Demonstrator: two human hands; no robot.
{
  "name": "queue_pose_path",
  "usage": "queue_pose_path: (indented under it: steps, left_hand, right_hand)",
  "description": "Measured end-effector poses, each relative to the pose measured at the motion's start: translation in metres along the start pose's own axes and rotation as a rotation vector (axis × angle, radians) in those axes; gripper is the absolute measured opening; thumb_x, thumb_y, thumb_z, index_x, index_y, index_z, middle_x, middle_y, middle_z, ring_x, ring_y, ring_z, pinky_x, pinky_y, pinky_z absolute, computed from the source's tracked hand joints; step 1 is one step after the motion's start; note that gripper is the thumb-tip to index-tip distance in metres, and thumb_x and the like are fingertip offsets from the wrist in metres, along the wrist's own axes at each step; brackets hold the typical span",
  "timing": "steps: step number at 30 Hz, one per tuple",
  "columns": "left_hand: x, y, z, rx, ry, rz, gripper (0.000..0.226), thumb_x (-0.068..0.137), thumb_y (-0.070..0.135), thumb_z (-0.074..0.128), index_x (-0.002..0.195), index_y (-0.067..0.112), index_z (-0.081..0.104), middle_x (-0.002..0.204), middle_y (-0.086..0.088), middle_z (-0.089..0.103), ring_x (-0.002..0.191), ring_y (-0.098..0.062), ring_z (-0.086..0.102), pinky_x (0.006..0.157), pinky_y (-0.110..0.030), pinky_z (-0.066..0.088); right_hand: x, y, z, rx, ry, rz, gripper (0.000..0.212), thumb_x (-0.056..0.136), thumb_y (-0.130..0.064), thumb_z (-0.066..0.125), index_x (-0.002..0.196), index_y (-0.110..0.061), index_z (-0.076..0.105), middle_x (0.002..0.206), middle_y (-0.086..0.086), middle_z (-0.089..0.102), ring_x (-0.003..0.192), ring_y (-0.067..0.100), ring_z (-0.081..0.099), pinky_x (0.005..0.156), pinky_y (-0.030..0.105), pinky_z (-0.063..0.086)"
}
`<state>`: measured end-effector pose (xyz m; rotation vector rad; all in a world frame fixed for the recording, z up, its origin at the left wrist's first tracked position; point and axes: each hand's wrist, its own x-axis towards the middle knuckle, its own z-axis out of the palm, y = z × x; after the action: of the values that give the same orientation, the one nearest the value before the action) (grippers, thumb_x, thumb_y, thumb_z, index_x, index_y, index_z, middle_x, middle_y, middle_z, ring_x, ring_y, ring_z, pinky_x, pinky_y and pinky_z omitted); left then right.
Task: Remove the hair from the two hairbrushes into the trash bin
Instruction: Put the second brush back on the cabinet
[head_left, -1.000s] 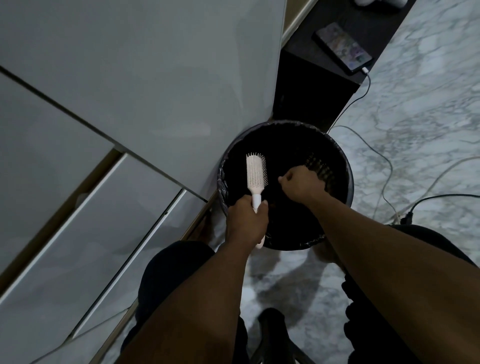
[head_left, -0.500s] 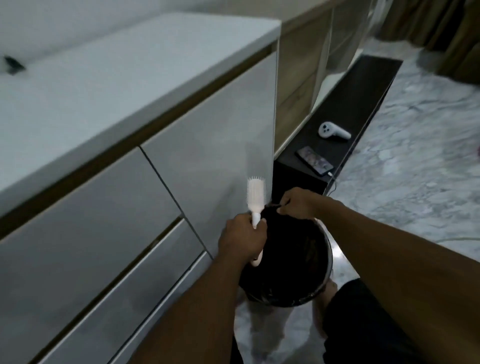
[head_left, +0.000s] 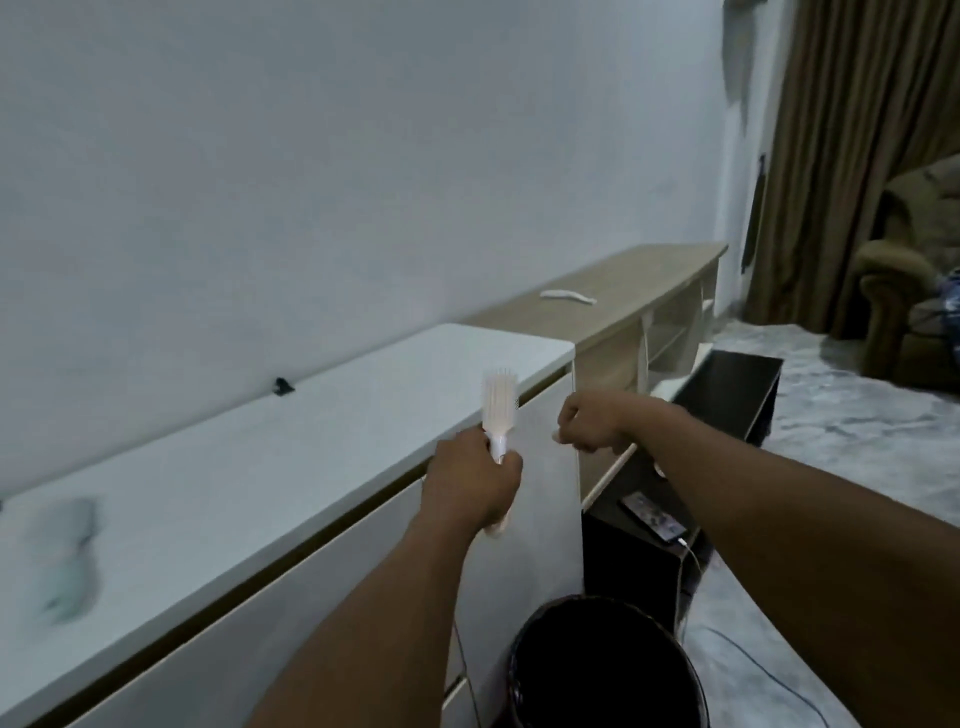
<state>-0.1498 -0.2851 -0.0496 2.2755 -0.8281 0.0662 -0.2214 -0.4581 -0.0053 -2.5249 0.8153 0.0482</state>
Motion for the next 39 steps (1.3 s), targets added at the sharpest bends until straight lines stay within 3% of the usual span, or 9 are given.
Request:
queue_pose_path:
  steps: [2,5,8,13,18,23,32,36,39]
  left_hand:
    - [-0.003,0.005,-0.028,0.023,0.047,-0.003,0.028,0.086,0.039,0.061,0.104,0.017,0.064,0.099,-0.001,0.069,0.078,-0.018,0.064,0.054,-0.023,0.042]
    - [-0.007,0.006,-0.068,0.048,0.123,-0.009,0.027,0.084,0.039,0.059,0.096,0.015,0.063,0.091,-0.001,0.067,0.076,-0.02,0.062,0.052,-0.024,0.037]
    - [-0.01,0.0,-0.101,0.056,0.171,-0.031,0.023,0.083,0.036,0.058,0.089,0.015,0.061,0.082,0.0,0.063,0.069,-0.016,0.059,0.049,-0.025,0.035]
    - [-0.01,-0.02,-0.15,0.101,0.232,-0.11,0.022,0.08,0.035,0.059,0.086,0.014,0.059,0.078,-0.001,0.063,0.067,-0.016,0.059,0.051,-0.025,0.037]
    - [-0.016,-0.049,-0.191,0.12,0.278,-0.186,0.024,0.079,0.034,0.058,0.09,0.013,0.059,0.086,-0.003,0.063,0.073,-0.02,0.064,0.058,-0.027,0.048]
    - [-0.025,-0.077,-0.219,0.152,0.317,-0.26,0.026,0.079,0.033,0.058,0.091,0.011,0.06,0.085,-0.003,0.064,0.071,-0.02,0.064,0.054,-0.026,0.044]
    - [-0.031,-0.105,-0.244,0.199,0.354,-0.357,0.017,0.083,0.03,0.059,0.086,0.014,0.054,0.073,0.003,0.054,0.062,-0.013,0.056,0.052,-0.025,0.041]
    - [-0.032,-0.115,-0.248,0.207,0.351,-0.405,0.021,0.083,0.032,0.059,0.091,0.014,0.052,0.075,0.005,0.05,0.075,-0.022,0.061,0.065,-0.03,0.052]
    - [-0.032,-0.127,-0.246,0.269,0.334,-0.448,0.022,0.083,0.036,0.058,0.09,0.017,0.051,0.082,0.002,0.056,0.08,-0.023,0.061,0.068,-0.031,0.049]
  right_hand:
    - [-0.014,-0.021,-0.016,-0.01,0.052,-0.034,0.028,0.093,-0.024,0.064,0.113,-0.006,0.067,0.082,0.006,0.067,0.067,0.021,0.06,0.059,0.027,0.05]
    - [-0.028,-0.051,-0.033,-0.011,0.063,-0.072,0.024,0.09,-0.024,0.063,0.106,-0.007,0.068,0.097,0.012,0.072,0.08,0.027,0.063,0.065,0.033,0.05]
    - [-0.038,-0.081,-0.043,0.005,0.09,-0.124,0.033,0.09,-0.031,0.065,0.114,-0.009,0.066,0.101,0.011,0.073,0.095,0.032,0.069,0.069,0.036,0.051]
    - [-0.041,-0.134,-0.05,-0.015,0.157,-0.247,0.035,0.091,-0.036,0.066,0.119,-0.014,0.064,0.111,0.003,0.061,0.092,0.026,0.06,0.074,0.036,0.053]
    - [-0.037,-0.187,-0.043,-0.013,0.179,-0.361,0.037,0.092,-0.037,0.065,0.124,-0.019,0.062,0.13,0.003,0.057,0.115,0.026,0.057,0.096,0.037,0.047]
    - [-0.033,-0.233,-0.025,-0.007,0.151,-0.44,0.039,0.091,-0.037,0.066,0.127,-0.02,0.061,0.134,0.004,0.056,0.117,0.024,0.056,0.098,0.035,0.044]
    - [-0.021,-0.284,0.003,-0.022,0.099,-0.54,0.038,0.091,-0.032,0.066,0.127,-0.02,0.062,0.129,0.003,0.059,0.105,0.021,0.054,0.087,0.029,0.042]
    - [-0.011,-0.3,0.012,-0.019,0.088,-0.564,0.038,0.089,-0.033,0.068,0.125,-0.021,0.063,0.127,0.003,0.062,0.108,0.021,0.057,0.092,0.031,0.047]
    - [-0.002,-0.31,0.025,0.002,0.063,-0.579,0.038,0.088,-0.035,0.066,0.124,-0.023,0.063,0.126,0.002,0.063,0.107,0.021,0.059,0.093,0.032,0.048]
